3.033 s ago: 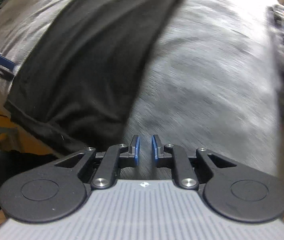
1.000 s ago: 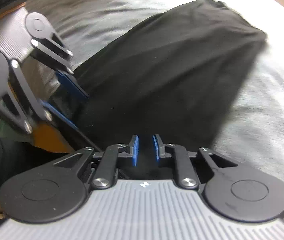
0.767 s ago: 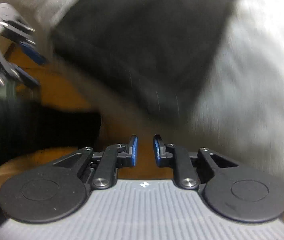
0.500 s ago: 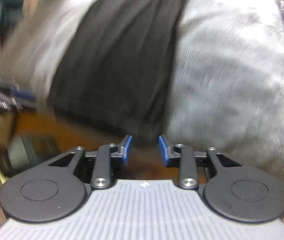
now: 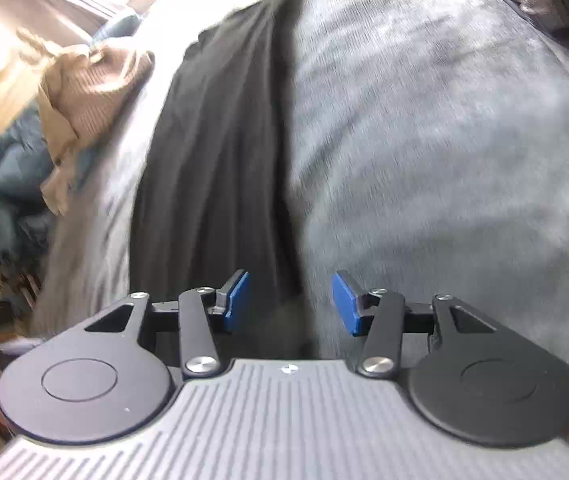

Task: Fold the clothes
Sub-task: 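Close both grippers on the shirt hem side by side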

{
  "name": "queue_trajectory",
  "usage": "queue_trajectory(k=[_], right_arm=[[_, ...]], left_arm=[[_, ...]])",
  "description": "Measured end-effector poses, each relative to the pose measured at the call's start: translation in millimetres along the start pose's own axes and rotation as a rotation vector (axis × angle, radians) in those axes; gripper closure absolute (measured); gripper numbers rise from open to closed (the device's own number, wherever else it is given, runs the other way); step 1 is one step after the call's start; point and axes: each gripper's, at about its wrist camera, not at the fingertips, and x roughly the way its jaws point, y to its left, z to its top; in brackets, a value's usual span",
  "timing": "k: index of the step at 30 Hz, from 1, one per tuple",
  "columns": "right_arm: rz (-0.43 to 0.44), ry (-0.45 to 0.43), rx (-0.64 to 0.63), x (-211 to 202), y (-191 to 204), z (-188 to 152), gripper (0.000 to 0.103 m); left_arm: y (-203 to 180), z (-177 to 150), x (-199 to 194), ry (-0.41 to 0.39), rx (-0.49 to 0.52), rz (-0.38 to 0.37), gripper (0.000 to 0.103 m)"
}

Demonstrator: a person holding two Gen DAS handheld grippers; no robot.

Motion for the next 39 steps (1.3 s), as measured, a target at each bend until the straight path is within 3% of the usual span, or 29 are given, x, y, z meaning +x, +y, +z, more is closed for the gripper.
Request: queue_trajectory(k=[4,10,18,20,28,31,39], right_arm=[[0.047,0.045,0.047,11,-11,6,0.053],[0.127,0.154,0.147,-1,-22,-41,0.053],[0.172,0.221,0.196,-4,-24,-65,0.055],[0.175,0.226,0.195,-3,-25,-64,0.058],[0.154,0.278,0.103,-2,-18,-65,0.093],[0.168,0.272,0.09,-8,-15,-64,0.097],[0.242,0.228,0.051,-32,0,-52,0.099]], left_arm=[[5,-11,6,0.002,-0.049,-0.046,0.049],[8,-38,10,0.064,-0.127,-0.083,0.053],[-1,-45,24,0.104,-0.1,-0.089,0.059],[-3,-44,24,0.111,-0.083,-0.087,0.062],[-14,-44,24,0.117,-0.043,-0.076,0.087],[-21,-43,17,0.099,-0.03,-0.085,0.093],[-44,-17,-23,-0.012,0.0,-0.116,0.096]])
